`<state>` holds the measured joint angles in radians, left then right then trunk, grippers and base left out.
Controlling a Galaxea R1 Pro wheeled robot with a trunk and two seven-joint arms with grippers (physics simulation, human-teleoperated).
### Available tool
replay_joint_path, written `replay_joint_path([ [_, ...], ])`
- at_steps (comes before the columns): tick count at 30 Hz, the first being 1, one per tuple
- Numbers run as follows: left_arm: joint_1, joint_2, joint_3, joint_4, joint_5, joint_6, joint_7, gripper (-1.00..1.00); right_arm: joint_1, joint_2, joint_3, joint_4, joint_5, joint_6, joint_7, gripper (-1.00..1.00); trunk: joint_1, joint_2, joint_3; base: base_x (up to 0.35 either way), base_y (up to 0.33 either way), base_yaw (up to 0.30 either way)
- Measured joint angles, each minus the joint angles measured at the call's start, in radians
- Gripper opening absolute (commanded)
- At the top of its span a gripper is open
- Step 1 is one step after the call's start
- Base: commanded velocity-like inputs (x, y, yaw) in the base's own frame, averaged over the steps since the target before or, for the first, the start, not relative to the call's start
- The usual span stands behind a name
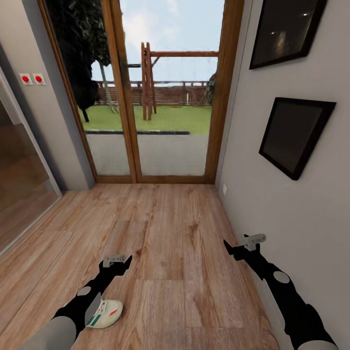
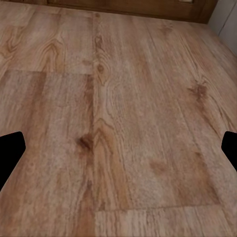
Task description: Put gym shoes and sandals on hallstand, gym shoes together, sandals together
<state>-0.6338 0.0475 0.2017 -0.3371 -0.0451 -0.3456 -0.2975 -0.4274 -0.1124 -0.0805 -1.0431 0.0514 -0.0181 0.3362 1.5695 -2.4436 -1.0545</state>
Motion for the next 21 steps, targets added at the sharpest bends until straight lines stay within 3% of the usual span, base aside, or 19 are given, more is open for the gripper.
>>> replay_joint_path([
  [10, 0.0, 0.002, 0.0, 0.0, 0.001, 0.0, 0.0, 1.0, 0.0, 0.0, 0.0, 0.0, 0.0, 0.0, 0.0, 1.0, 0.0, 0.0, 0.0, 0.032, -0.002, 0.0],
  [21, 0.0, 0.002, 0.0, 0.0, 0.0, 0.0, 0.0, 1.0, 0.0, 0.0, 0.0, 0.0, 0.0, 0.0, 0.0, 1.0, 0.0, 0.0, 0.0, 0.174, -0.05, 0.0],
])
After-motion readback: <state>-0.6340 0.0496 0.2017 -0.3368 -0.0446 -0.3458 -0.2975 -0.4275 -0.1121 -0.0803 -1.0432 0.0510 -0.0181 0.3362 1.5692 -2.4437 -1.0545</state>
